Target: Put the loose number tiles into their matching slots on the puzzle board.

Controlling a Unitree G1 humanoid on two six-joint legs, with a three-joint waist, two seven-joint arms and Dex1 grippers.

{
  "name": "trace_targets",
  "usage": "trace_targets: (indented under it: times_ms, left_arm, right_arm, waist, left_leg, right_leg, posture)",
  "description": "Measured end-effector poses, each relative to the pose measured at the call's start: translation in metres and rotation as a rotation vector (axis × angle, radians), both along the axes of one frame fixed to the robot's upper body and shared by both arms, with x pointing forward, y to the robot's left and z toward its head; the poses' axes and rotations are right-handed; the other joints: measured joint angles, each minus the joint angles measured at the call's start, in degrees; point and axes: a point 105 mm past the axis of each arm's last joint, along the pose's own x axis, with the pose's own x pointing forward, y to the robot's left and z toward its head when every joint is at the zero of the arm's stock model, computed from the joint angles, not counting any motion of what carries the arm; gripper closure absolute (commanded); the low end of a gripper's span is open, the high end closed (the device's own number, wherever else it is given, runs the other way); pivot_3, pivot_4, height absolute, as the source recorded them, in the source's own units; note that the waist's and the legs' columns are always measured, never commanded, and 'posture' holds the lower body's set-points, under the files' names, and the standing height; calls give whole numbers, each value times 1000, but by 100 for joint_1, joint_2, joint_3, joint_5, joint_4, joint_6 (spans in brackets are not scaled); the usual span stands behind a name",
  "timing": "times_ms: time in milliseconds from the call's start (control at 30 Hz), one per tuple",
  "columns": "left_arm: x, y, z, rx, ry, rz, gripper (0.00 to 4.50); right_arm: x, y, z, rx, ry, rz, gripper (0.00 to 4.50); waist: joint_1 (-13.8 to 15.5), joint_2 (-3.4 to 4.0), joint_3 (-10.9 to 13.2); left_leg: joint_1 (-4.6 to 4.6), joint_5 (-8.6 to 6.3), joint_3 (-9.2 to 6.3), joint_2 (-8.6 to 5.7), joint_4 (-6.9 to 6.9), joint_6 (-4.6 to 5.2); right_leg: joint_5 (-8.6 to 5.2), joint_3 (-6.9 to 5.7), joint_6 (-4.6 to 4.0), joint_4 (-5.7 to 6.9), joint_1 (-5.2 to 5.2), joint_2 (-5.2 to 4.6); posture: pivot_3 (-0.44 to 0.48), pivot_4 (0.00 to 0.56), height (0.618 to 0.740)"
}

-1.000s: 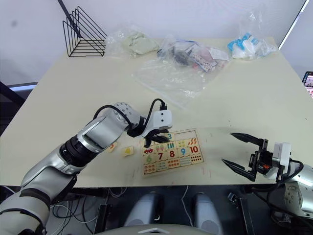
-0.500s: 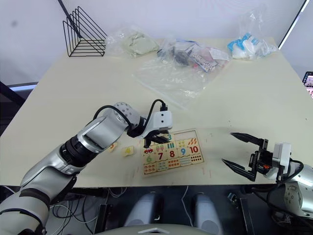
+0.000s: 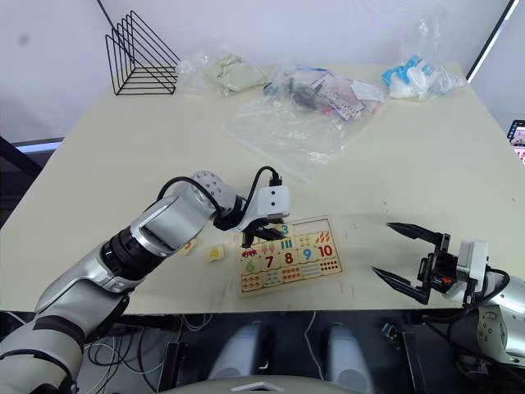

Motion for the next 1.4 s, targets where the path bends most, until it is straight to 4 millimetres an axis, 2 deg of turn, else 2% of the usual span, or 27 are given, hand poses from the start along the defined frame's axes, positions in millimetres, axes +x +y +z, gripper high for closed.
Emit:
trace_targets:
  times_ms: [33, 100, 133, 167, 200, 233, 633, 867, 1067, 1167, 1267, 1400]
  left_arm:
    - [0, 0, 0, 1, 2, 0, 3503]
    - [0, 1, 0, 3, 7, 1, 2485]
    - [-1, 1, 0, 3, 8, 1, 2300]
    - [-1, 1, 0, 3, 8, 1, 1899]
    - [-1, 1, 0, 3, 8, 1, 1311]
    - [-1, 1, 0, 3, 7, 1, 963]
    - [-4, 1, 1, -17, 35, -15, 963]
    - [4, 4, 31, -173, 39, -27, 963]
    - [15, 8, 43, -274, 5, -45, 963]
    - [23, 12, 41, -307, -8, -38, 963]
    - [29, 19, 35, -336, -12, -26, 1694]
    - [25, 27, 24, -340, 18, -50, 3707]
  right_arm:
    - [0, 0, 0, -1, 0, 0, 0]
    - [0, 0, 0, -3, 1, -1, 0]
    - [0, 0, 0, -3, 1, 0, 0]
    - [0, 0, 0, -3, 1, 0, 0]
    - [0, 0, -1, -3, 2, -1, 0]
    - [0, 0, -1, -3, 2, -1, 0]
    - [0, -1, -1, -3, 5, -3, 0]
    - [-2, -1, -4, -2, 16, -7, 0]
    - [-2, -2, -5, -2, 21, -9, 0]
    - [-2, -2, -5, -2, 21, -10, 0]
    - [-2, -2, -5, -2, 21, -11, 0]
    - [-2, -2, -5, -1, 23, -12, 0]
  waist:
    - [0, 0, 0]
    - [0, 0, 0]
    - [0, 0, 0]
    - [-1, 0, 0]
    - [0, 0, 0]
    - [0, 0, 0]
    - [0, 0, 0]
    - [-1, 0, 0]
    - [0, 0, 0]
    - [0, 0, 0]
    - [-1, 0, 0]
    - [0, 0, 0]
  left_leg:
    - [0, 0, 0, 0, 0, 0]
    - [0, 0, 0, 0, 0, 0]
    - [0, 0, 0, 0, 0, 0]
    - [0, 0, 0, 0, 0, 0]
    - [0, 0, 0, 0, 0, 0]
    - [0, 0, 0, 0, 0, 0]
    - [0, 0, 0, 0, 0, 0]
    - [0, 0, 0, 0, 1, 0]
    - [0, 0, 0, 0, 1, 0]
    - [0, 0, 1, 0, 1, 0]
    - [0, 0, 1, 0, 1, 0]
    - [0, 0, 0, 0, 1, 0]
  right_leg:
    - [0, 0, 0, 0, 0, 0]
    - [0, 0, 0, 0, 0, 0]
    - [0, 0, 0, 0, 0, 0]
    - [0, 0, 0, 0, 0, 0]
    - [0, 0, 0, 0, 0, 0]
    - [0, 0, 0, 0, 0, 0]
    - [0, 0, 0, 0, 0, 0]
    - [0, -1, 0, 0, 0, 0]
    - [0, -1, 0, 0, 0, 0]
    - [0, -1, 0, 0, 0, 0]
    - [0, -2, 0, 0, 0, 0]
    - [0, -2, 0, 0, 0, 0]
  posture:
    - [0, 150, 740]
    - [0, 150, 740]
    - [0, 150, 740]
    - [0, 150, 740]
    - [0, 150, 740]
    - [0, 150, 740]
    - [0, 150, 740]
    - [0, 150, 740]
    - [0, 150, 740]
    - [0, 150, 740]
    - [0, 150, 740]
    - [0, 150, 740]
